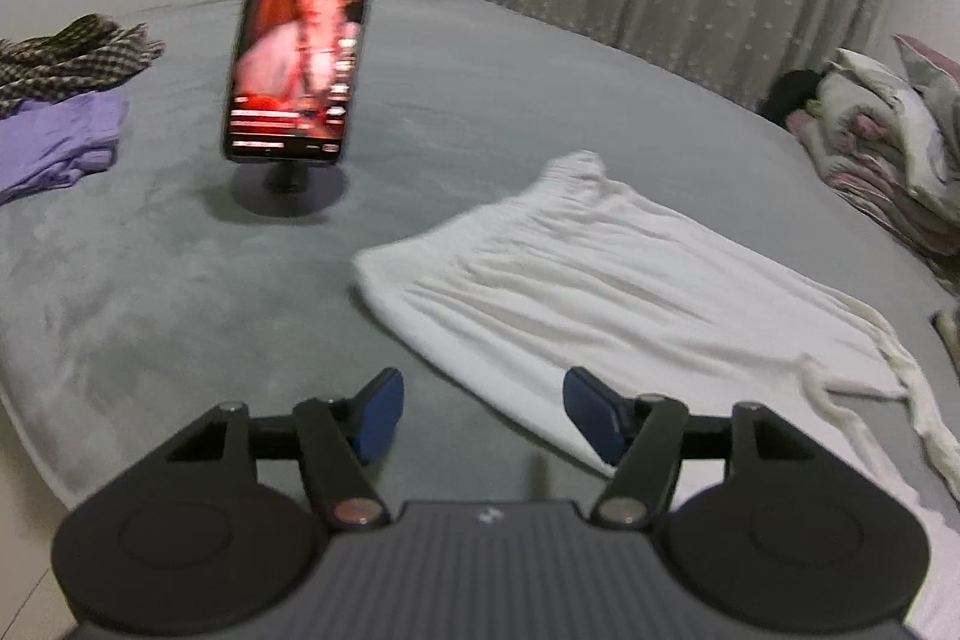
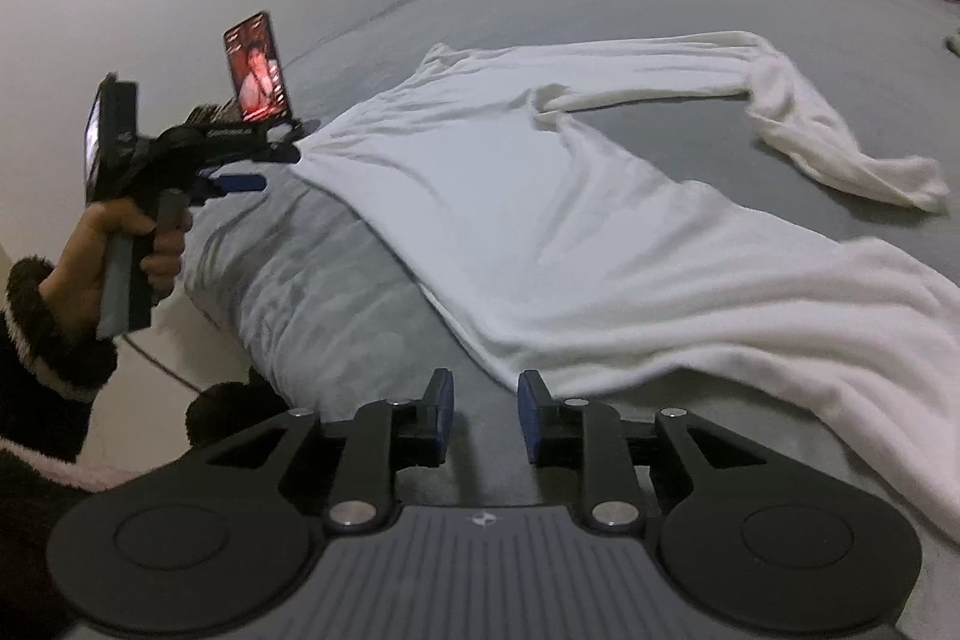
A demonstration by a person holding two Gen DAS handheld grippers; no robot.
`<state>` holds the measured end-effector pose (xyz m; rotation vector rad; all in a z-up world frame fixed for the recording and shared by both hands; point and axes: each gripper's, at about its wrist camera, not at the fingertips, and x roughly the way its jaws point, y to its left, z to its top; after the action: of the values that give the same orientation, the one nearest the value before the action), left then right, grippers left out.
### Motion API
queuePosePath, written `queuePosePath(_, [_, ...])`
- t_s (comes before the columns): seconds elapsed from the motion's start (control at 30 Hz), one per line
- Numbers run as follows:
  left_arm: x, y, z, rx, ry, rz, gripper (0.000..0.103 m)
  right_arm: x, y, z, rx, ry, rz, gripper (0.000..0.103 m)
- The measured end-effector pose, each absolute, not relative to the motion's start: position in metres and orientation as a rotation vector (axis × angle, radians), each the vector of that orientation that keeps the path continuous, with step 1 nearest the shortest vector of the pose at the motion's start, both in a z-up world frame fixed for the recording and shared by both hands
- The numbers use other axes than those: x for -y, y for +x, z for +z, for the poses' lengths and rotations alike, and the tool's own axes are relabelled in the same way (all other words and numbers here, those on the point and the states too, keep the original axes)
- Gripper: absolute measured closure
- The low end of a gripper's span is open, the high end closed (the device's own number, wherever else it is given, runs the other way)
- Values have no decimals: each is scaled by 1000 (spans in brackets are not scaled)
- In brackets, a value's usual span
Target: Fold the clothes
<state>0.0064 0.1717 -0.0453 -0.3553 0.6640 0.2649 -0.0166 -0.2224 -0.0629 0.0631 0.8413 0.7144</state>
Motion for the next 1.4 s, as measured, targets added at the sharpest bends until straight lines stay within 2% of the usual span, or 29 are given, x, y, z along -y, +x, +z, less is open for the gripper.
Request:
queuePosePath(0.2, [-128, -3, -40, -676, -345, 154, 36, 255, -29, -60, -810, 133, 584, 69])
queuePosePath(0.83, [34, -14, -46, -721, -150, -277, 35, 373, -56, -55, -713, 307, 244, 68])
queuePosePath(1.0, [65, -7, -44, -708, -92, -364, 36, 400, -52, -44, -665, 279, 159, 68])
queuePosePath(1.13, [80, 13, -45, -732, -70, -398, 41, 419, -39, -37, -637, 216, 92, 68])
queuePosePath(1.33, [82, 51, -48, -754, -33, -362, 42, 430, -10, -44, -684, 135, 97, 69])
queuePosePath(1.4, [82, 61, -51, -750, 11, -363, 42, 429, -3, -48, -708, 99, 110, 73])
